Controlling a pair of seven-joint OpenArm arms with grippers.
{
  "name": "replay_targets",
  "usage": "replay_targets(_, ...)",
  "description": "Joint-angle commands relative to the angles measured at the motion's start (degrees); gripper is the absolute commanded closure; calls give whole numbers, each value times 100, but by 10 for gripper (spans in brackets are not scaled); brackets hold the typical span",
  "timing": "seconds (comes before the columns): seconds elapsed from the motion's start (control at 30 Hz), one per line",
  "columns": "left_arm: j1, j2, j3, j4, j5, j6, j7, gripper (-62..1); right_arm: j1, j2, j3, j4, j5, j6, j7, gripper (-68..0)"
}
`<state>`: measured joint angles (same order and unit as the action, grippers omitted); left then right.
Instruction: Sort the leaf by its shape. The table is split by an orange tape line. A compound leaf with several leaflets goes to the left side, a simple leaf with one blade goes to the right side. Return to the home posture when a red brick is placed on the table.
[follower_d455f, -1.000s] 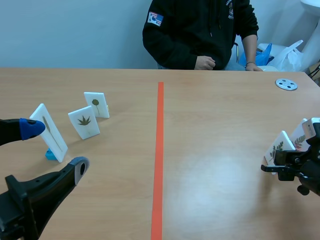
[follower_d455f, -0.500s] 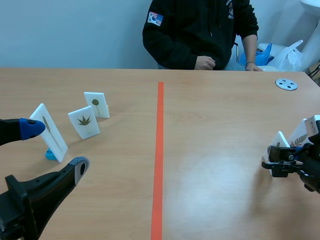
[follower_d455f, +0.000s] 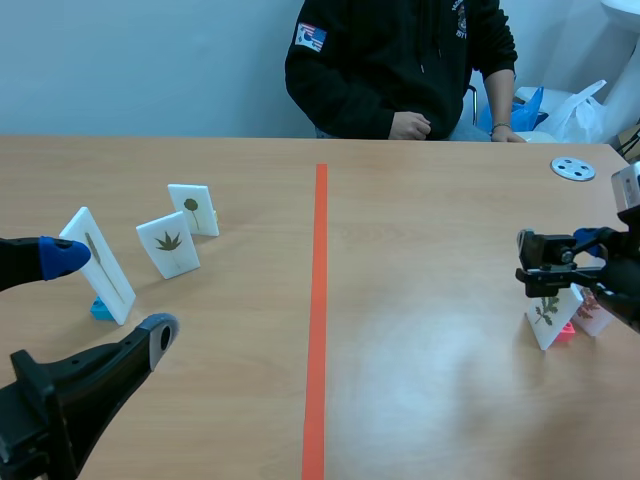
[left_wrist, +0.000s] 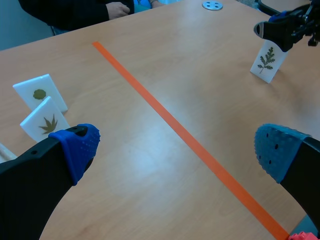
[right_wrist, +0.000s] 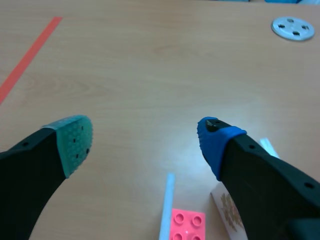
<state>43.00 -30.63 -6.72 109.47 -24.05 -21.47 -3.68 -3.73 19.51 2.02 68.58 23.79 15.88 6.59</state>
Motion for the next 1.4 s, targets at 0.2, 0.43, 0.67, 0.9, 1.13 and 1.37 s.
replay_targets(0.2,-2,31,-11,83,-35,-9,-83,-623,-334,90,726,1005,0,201,-599,-679)
replay_targets(0.43,-2,28,-11,83,-35,-11,-83,-623,-1425,98,907,2330,22,802,-925,-679)
replay_targets(0.67,-2,28,-11,83,-35,-11,-83,-623,-2675,98,907,3595,20,1080,-1034,-679)
replay_targets(0.9,-2,28,-11,83,-35,-11,-81,-623,-3536,98,907,4385,22,1711,-1357,-679)
replay_targets(1.13,-2,28,-11,83,-35,-11,-79,-623,-3733,96,905,4494,26,1932,-1344,-679)
replay_targets(1.37,0,31,-11,83,-35,-11,260,-623,-3720,96,890,4494,26,1932,-986,-679)
